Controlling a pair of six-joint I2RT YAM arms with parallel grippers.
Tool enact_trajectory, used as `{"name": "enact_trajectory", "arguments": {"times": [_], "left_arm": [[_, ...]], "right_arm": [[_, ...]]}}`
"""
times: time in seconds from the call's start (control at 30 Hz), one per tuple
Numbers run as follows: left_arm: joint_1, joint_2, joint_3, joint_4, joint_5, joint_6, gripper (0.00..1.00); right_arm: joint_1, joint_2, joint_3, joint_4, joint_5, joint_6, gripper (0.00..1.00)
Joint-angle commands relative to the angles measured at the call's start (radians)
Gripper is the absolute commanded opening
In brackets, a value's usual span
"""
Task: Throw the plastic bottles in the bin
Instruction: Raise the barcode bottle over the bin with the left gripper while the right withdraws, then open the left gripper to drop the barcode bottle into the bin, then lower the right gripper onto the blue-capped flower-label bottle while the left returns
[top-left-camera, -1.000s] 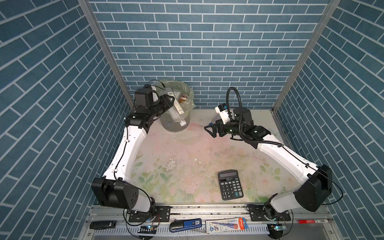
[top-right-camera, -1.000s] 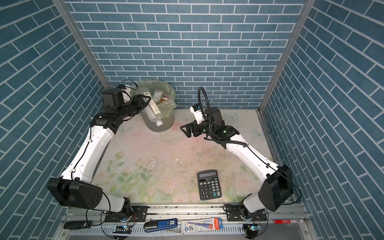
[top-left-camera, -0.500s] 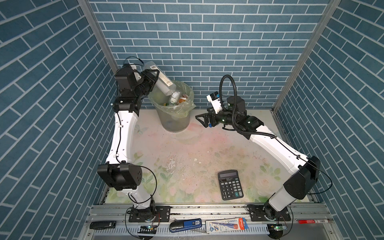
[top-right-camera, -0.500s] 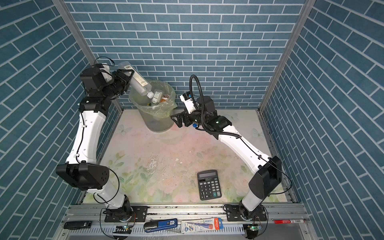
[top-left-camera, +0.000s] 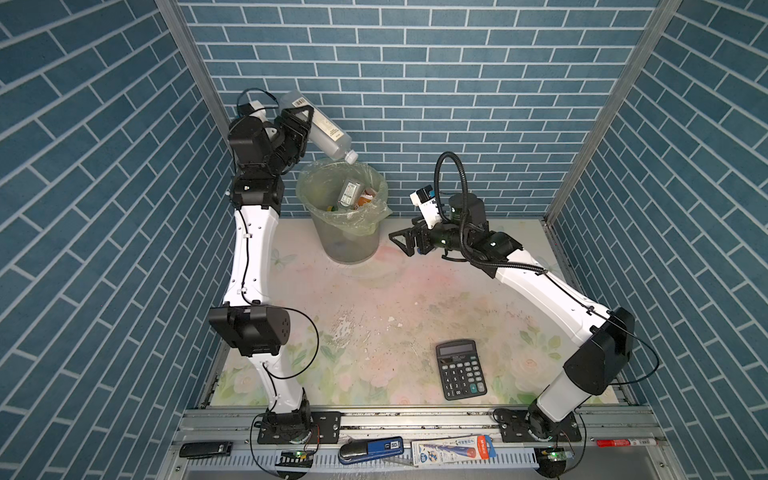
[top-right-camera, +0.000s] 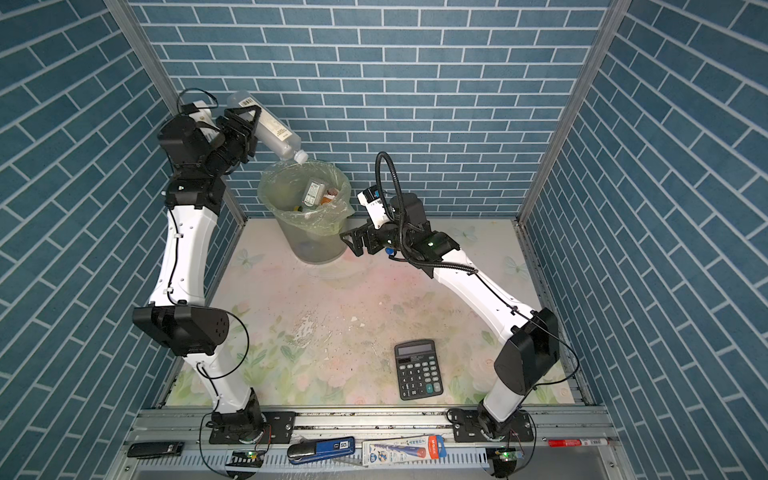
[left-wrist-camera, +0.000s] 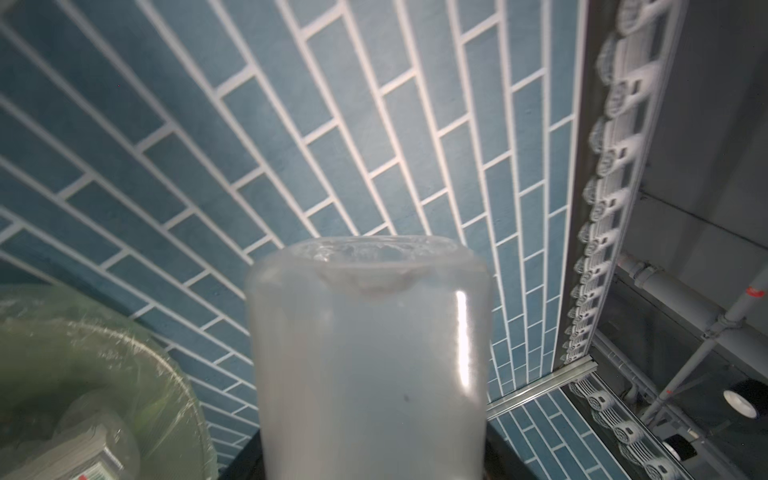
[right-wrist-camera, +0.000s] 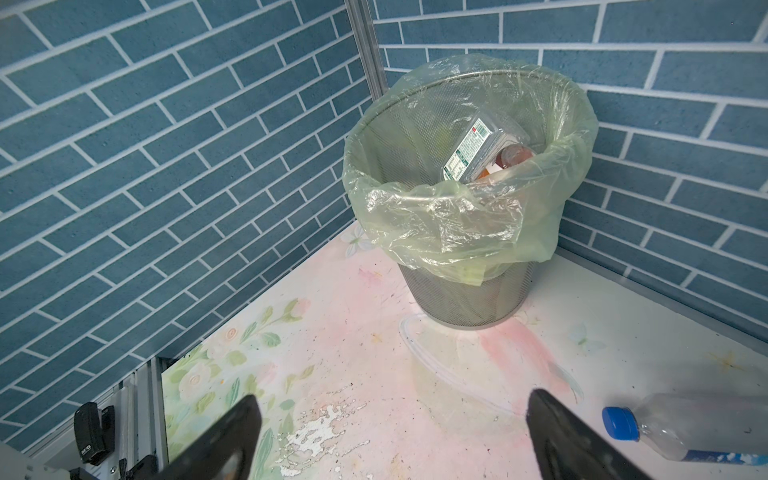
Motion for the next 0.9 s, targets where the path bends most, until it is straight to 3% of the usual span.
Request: {"name": "enact_trajectory", "arguments": {"times": [0.0, 0.03, 0.27, 0.7, 0.87], "left_arm": [[0.002, 0.038, -0.120, 0.036, 0.020, -0.019, 0.89], [0.002, 0.040, -0.144, 0.051, 0.030, -0.020, 0.99], [-0.033, 0.007, -0.052, -0.112, 0.046, 0.115, 0.99], [-0.048, -0.074, -0.078, -0.127, 0.058, 0.144, 0.99], [-0.106, -0.111, -0.093, -0.166, 0.037, 0.219, 0.99]], "right_arm": [[0.005, 0.007, 0.005, -0.002, 0.003, -0.040, 0.99], [0.004, 0.007, 0.002, -0.003, 0.000, -0.039, 0.99], [0.005, 0.000, -0.029, 0.006, -0.002, -0.032, 0.99], [0.004, -0.038, -0.089, 0.033, 0.015, -0.004, 0.99], [-0.003, -0.074, -0.126, 0.027, 0.072, 0.007, 0.99]]}}
